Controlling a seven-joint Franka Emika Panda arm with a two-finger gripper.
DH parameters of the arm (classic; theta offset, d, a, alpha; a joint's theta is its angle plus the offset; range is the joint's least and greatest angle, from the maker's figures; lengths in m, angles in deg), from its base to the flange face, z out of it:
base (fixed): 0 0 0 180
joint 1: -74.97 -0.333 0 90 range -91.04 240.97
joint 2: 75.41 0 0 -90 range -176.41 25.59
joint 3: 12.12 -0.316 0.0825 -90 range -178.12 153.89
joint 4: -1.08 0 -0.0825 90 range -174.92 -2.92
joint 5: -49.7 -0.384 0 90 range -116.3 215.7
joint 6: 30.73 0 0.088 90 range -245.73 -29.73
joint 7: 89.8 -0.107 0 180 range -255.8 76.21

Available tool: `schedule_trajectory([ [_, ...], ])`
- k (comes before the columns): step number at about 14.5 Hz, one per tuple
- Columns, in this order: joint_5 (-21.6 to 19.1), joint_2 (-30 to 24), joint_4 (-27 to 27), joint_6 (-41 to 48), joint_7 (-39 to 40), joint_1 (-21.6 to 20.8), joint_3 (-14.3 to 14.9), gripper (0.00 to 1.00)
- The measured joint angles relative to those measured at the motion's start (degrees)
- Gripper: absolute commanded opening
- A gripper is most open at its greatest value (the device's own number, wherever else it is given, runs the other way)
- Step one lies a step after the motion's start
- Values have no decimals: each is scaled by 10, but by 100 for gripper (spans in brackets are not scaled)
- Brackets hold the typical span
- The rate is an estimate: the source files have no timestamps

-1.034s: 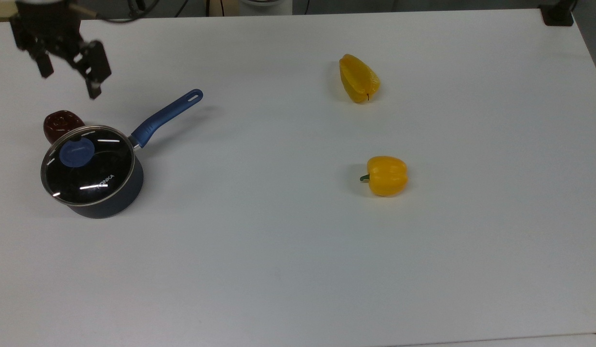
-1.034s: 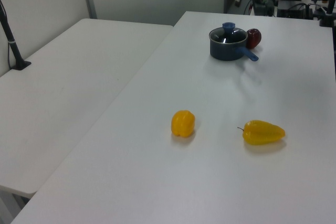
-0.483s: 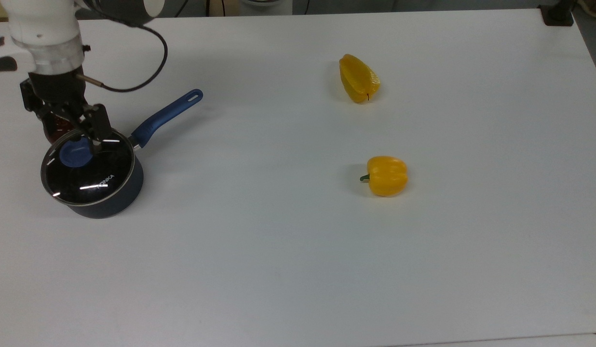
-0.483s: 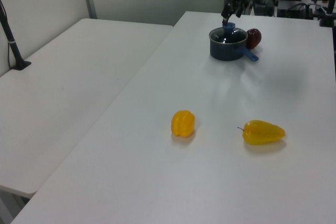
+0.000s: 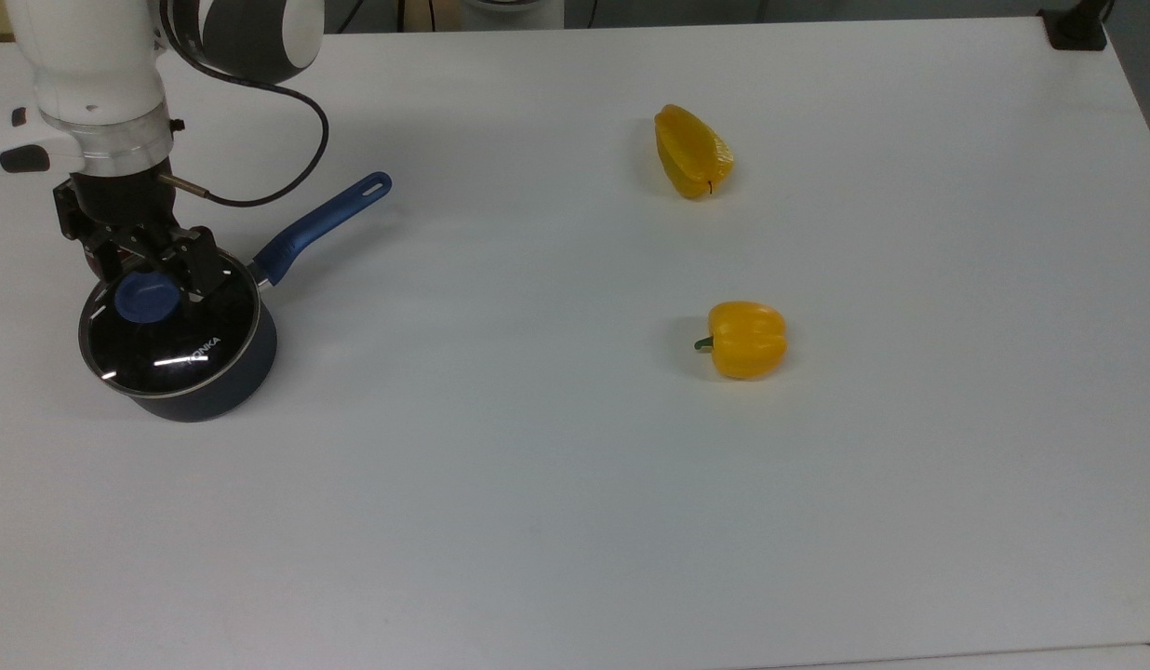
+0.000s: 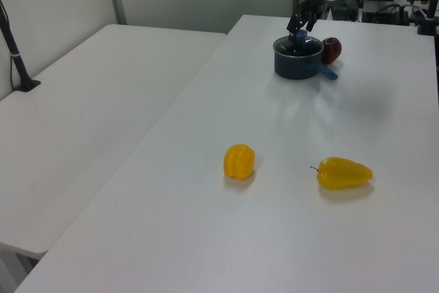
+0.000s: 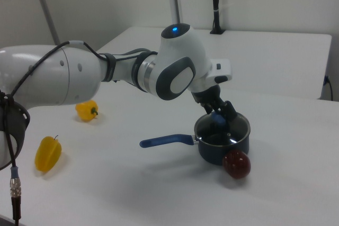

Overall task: Open lid
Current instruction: 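Close the gripper on the blue knob of the glass lid, then lift the glass lid off the pot and carry it toward the yellow pepper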

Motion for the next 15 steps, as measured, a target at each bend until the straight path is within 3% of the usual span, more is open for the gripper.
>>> schedule_trajectory([
  [4,0,1,1,0,0,3,0,58],
  [5,0,1,2,0,0,4,0,56],
  [15,0,-33,13,13,-1,3,-2,54],
])
